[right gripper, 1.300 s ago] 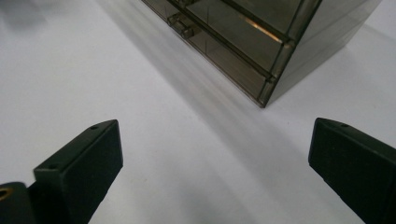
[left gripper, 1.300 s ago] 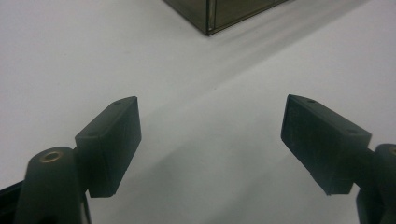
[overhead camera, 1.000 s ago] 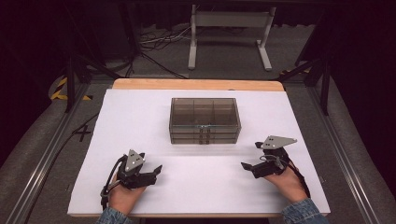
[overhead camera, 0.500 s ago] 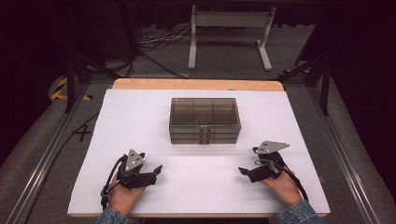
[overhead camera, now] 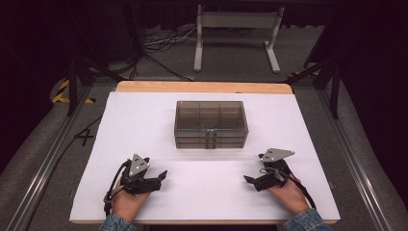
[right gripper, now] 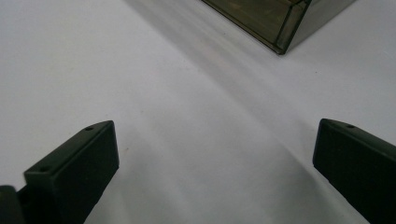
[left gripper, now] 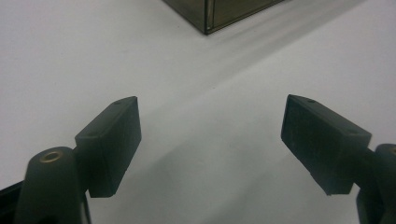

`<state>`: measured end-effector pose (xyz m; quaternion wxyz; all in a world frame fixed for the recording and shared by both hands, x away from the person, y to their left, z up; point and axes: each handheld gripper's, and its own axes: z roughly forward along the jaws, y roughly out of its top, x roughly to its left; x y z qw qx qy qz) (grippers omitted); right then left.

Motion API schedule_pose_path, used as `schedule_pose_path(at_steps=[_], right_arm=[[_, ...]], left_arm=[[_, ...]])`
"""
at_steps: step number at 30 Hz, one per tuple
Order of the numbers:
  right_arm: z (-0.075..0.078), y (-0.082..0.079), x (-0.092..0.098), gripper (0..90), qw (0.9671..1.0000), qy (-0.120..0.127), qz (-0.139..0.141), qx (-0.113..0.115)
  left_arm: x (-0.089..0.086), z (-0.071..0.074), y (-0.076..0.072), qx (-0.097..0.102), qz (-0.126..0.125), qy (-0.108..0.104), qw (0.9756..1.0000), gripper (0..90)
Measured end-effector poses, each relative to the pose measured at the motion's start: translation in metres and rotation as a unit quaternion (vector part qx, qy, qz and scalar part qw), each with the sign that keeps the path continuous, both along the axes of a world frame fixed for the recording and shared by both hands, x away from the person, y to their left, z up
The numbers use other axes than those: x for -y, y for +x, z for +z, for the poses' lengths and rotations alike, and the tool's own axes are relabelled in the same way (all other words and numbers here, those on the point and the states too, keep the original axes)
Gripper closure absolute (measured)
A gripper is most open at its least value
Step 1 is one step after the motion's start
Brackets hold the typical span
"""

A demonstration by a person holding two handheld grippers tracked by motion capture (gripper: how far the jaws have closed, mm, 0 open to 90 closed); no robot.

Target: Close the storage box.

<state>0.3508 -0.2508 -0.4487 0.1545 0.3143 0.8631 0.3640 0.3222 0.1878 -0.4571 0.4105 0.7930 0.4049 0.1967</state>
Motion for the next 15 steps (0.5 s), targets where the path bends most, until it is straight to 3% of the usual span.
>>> schedule_pose_path(at_steps=[5, 7, 15], right_arm=[[-0.0011, -0.0006, -0.0011, 0.7, 1.0000, -0.003, -0.005, -0.001], [-0.0032, 0.0004, -0.0028, 0.4, 0.9998, -0.016, -0.007, -0.007], [-0.0041, 0.0015, -0.0025, 0.1, 0.9998, -0.014, -0.006, -0.013]], left_arm=[[0.0000, 0.0000, 0.0001, -0.002, 0.000, 0.001, 1.0000, 20.8], [-0.0003, 0.0001, 0.0003, -0.002, -0.001, 0.001, 1.0000, 20.7], [-0.0004, 0.0001, 0.0003, -0.002, -0.001, 0.001, 1.0000, 20.7]])
